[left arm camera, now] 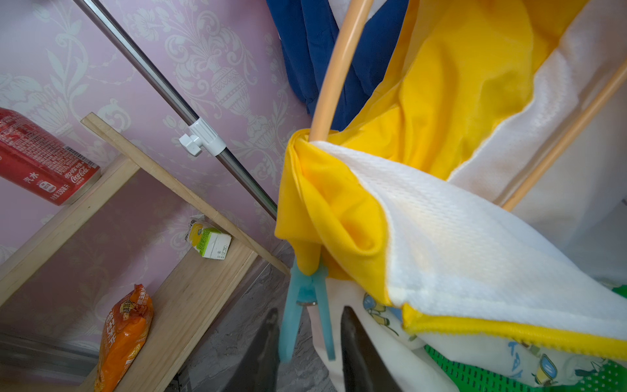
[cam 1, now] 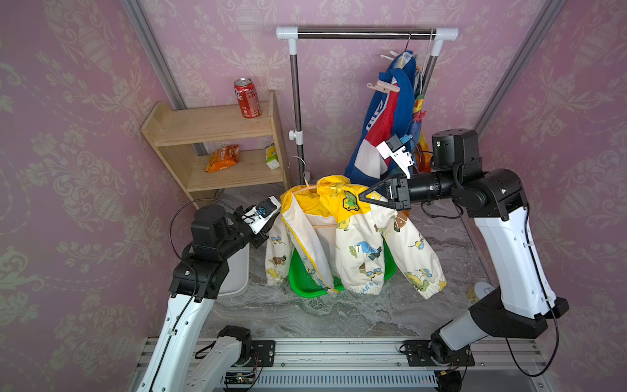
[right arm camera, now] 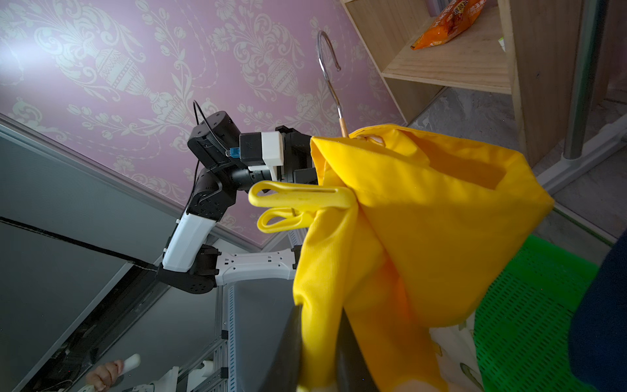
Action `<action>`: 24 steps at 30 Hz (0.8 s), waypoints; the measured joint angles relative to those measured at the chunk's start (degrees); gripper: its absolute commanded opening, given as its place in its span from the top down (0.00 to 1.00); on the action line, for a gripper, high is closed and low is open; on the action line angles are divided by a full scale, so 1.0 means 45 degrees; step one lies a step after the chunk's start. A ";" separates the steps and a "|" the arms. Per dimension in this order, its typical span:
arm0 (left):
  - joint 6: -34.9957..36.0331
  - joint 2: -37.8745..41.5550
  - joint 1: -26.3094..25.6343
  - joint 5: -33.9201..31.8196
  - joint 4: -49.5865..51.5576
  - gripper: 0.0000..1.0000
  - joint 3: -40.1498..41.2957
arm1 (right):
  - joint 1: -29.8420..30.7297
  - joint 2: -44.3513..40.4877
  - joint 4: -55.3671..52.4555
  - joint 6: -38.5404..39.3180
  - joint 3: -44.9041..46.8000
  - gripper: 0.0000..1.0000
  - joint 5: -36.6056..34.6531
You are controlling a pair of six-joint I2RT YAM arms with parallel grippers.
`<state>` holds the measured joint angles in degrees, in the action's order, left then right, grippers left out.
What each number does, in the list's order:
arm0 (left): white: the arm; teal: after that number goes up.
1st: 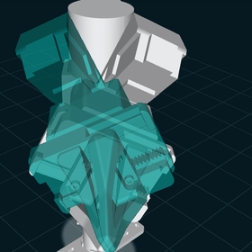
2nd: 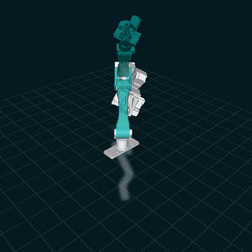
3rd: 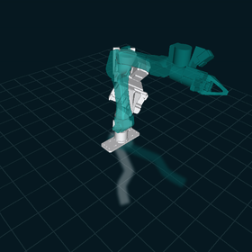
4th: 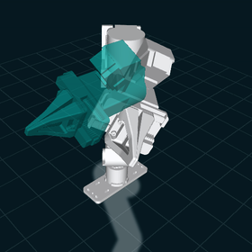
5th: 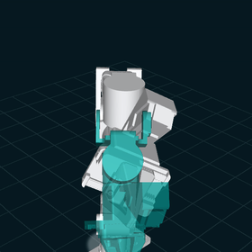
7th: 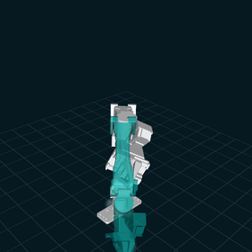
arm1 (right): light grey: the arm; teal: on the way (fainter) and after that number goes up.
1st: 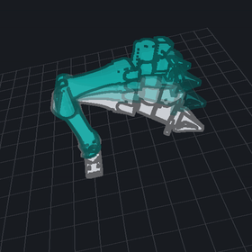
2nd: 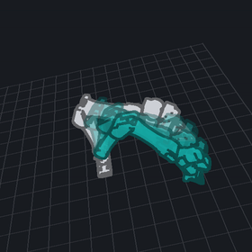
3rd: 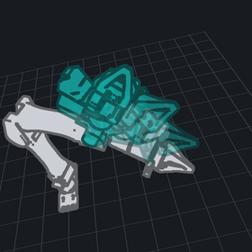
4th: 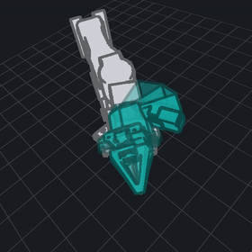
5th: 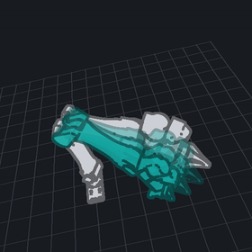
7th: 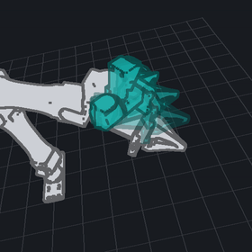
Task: Remove the clothespins securing jackets to the hanger
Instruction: Remove the clothespin from the hanger.
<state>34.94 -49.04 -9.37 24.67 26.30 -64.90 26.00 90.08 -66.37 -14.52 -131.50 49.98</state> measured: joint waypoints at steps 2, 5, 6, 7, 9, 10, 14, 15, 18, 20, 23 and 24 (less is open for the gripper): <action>0.0068 -0.0024 -0.0049 -0.0044 0.0053 0.56 0.0000 | 0.0000 -0.0010 0.0010 0.0029 0.0000 1.00 0.0010; 0.0141 -0.0058 -0.0058 -0.0209 0.0063 0.48 0.0000 | 0.0000 -0.0068 0.0010 0.0092 0.0053 1.00 0.0044; 0.0180 -0.0058 -0.0058 -0.0248 0.0068 0.48 0.0000 | 0.0000 -0.0092 0.0010 0.0112 0.0073 1.00 0.0053; 0.0185 -0.0058 -0.0058 -0.0291 0.0063 0.49 0.0000 | 0.0000 -0.0131 0.0010 0.0146 0.0112 1.00 0.0053; 0.0248 -0.0087 -0.0058 -0.0345 0.0058 0.52 0.0000 | 0.0000 -0.0228 0.0005 0.0228 0.0204 1.00 0.0053; 0.0277 -0.0126 -0.0058 -0.0345 0.0053 0.53 -0.0005 | 0.0000 -0.0277 0.0005 0.0238 0.0243 1.00 0.0049; 0.0282 -0.0389 -0.0058 -0.0345 0.0053 0.58 -0.0146 | 0.0000 -0.0563 0.0010 0.0277 0.0525 1.00 0.0044; 0.0282 -0.0447 -0.0058 -0.0340 0.0053 0.59 -0.0185 | 0.0000 -0.0646 0.0019 0.0277 0.0617 1.00 0.0039; 0.0277 -0.0471 -0.0097 -0.0325 0.0053 0.61 -0.0233 | 0.0000 -0.0767 0.0107 0.0282 0.0729 1.00 0.0034; 0.0272 -0.0471 -0.0117 -0.0316 0.0058 0.63 -0.0296 | 0.0000 -0.0816 0.0170 0.0287 0.0777 1.00 0.0039; 0.0248 -0.0476 -0.0117 -0.0238 0.0097 0.69 -0.0432 | 0.0000 -0.0879 0.0316 0.0325 0.0845 1.00 0.0044; 0.0243 -0.0481 -0.0117 -0.0223 0.0136 0.72 -0.0500 | 0.0000 -0.0894 0.0359 0.0330 0.0865 1.00 0.0049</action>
<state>36.03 -51.20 -9.89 23.66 26.92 -67.16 26.00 86.06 -64.75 -13.04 -127.61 50.19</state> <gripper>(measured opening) 0.316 0.144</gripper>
